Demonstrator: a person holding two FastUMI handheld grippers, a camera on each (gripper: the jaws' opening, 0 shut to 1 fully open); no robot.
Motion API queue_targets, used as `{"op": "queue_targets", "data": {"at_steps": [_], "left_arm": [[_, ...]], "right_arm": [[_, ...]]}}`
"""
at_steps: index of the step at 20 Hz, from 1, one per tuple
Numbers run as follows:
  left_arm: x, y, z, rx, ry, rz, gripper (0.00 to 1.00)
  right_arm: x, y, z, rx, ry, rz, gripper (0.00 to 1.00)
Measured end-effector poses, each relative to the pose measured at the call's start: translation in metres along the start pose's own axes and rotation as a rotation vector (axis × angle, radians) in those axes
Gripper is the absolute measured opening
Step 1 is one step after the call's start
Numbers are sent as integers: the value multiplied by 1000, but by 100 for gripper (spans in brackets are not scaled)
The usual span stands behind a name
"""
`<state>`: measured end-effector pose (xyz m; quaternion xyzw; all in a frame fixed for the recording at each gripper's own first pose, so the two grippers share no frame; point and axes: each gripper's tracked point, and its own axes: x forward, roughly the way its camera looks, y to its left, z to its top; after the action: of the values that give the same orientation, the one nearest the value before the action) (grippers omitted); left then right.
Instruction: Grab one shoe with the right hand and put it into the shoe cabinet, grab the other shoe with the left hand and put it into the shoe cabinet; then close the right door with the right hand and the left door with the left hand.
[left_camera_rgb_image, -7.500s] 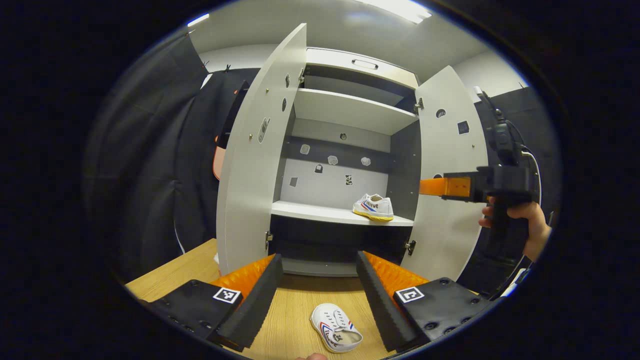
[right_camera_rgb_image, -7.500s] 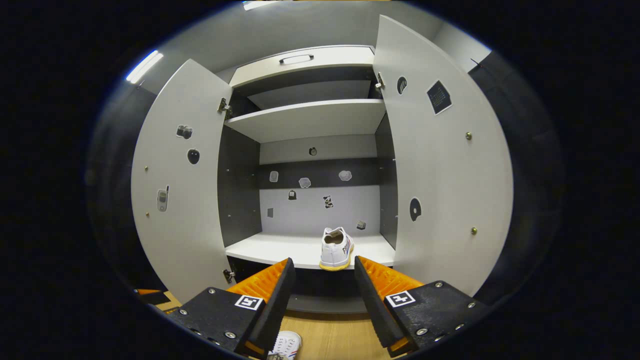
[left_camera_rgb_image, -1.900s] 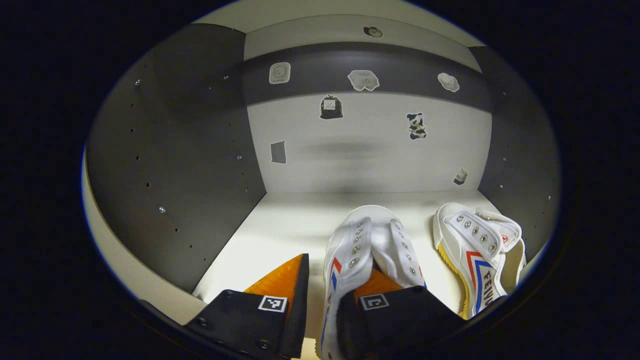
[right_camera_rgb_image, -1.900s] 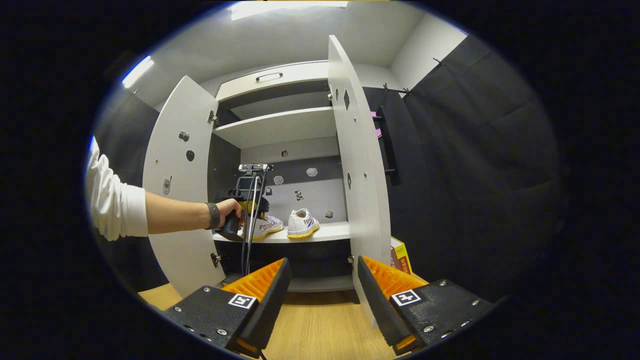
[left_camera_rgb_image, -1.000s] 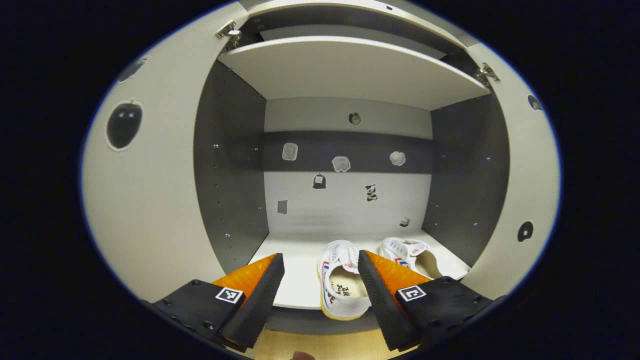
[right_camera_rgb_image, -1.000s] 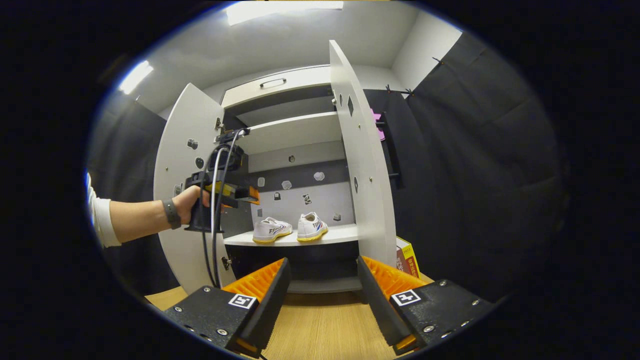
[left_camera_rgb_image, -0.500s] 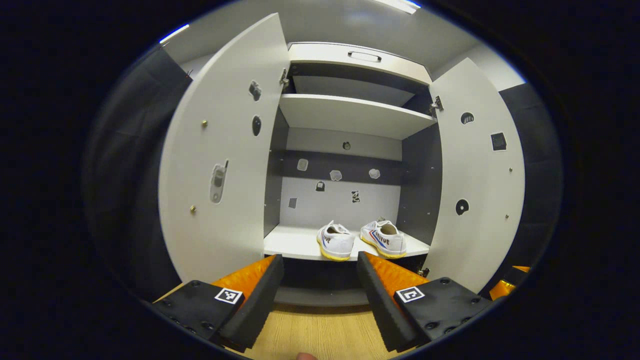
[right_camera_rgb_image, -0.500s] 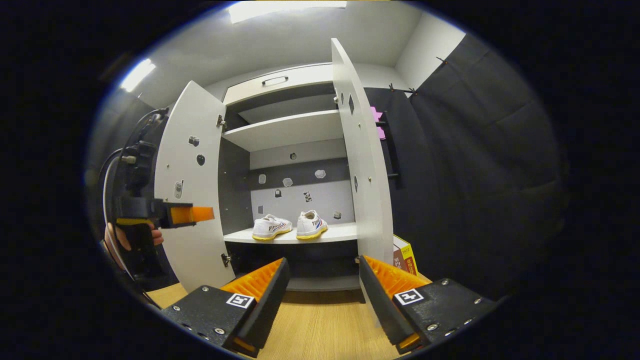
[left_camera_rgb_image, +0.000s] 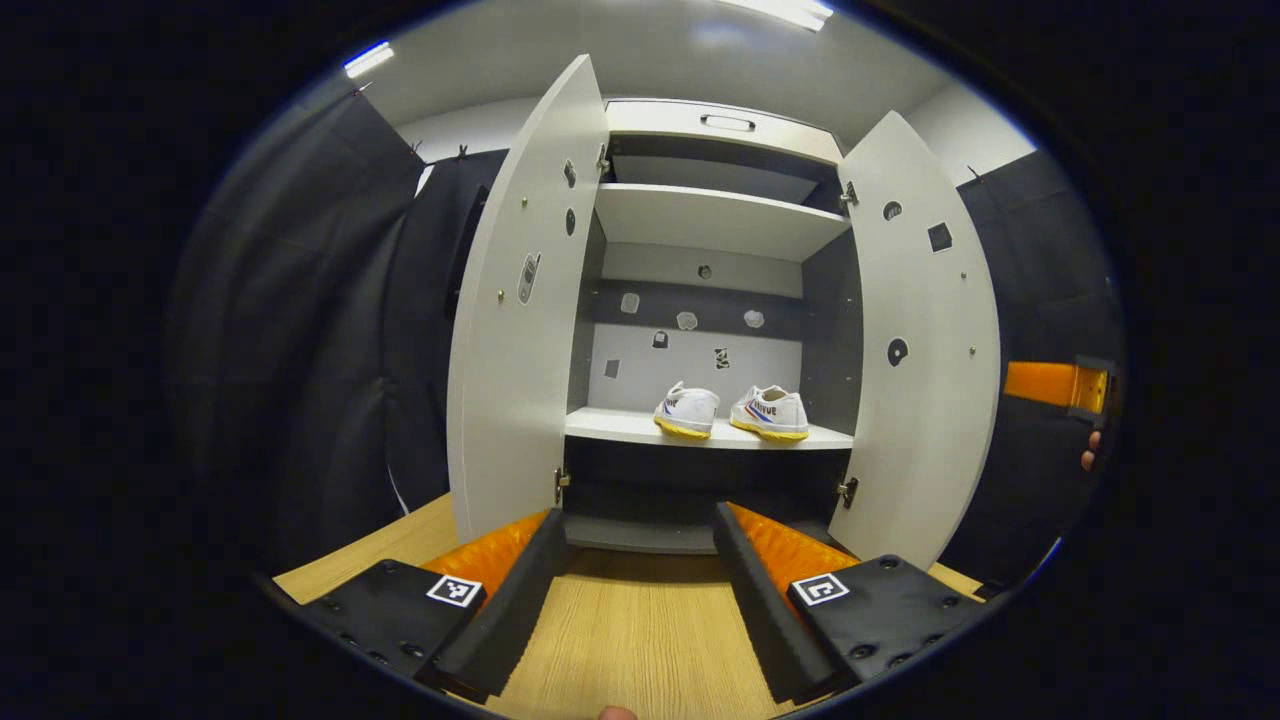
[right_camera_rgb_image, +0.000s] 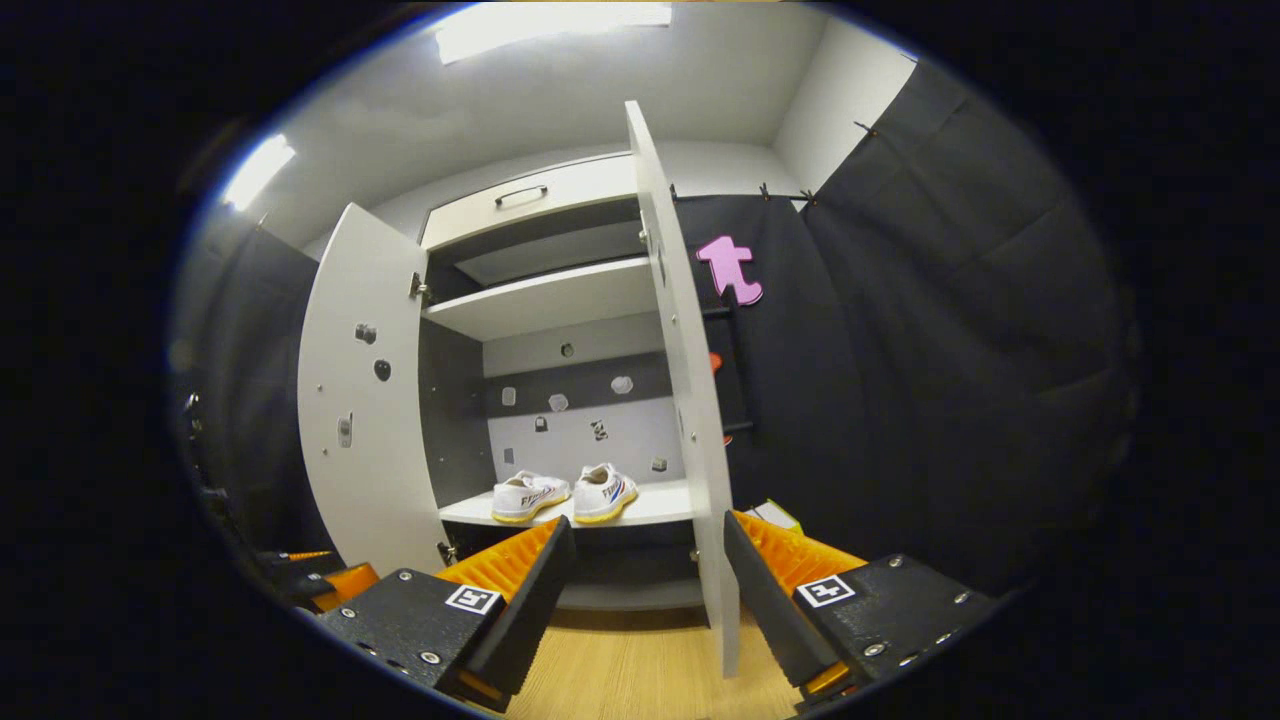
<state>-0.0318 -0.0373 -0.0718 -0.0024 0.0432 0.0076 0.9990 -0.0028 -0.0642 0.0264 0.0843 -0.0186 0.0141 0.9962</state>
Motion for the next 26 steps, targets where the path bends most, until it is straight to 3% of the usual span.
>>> {"op": "queue_targets", "data": {"at_steps": [5,9,10,11,12,17,21,26], "left_arm": [[3,-13,-5,14,10,-41,97],[2,-18,-7,21,11,-57,97],[2,-19,-7,27,8,-58,99],[0,-20,-6,32,8,-60,99],[0,-21,-7,35,7,-63,97],[1,-18,-11,52,13,-57,97],[3,-19,-15,50,19,-60,99],[5,-20,-13,44,9,-78,97]], "right_arm": [[35,-71,69,-56,-38,-72,92],[75,-127,94,-23,-38,-139,92],[85,-135,96,-18,-35,-147,93],[95,-140,96,-24,-33,-148,100],[104,-141,96,-39,-29,-149,94],[128,-135,92,-115,-25,-132,92],[131,-128,88,-73,-6,-111,91],[129,-94,86,-106,-17,-73,89]]}}
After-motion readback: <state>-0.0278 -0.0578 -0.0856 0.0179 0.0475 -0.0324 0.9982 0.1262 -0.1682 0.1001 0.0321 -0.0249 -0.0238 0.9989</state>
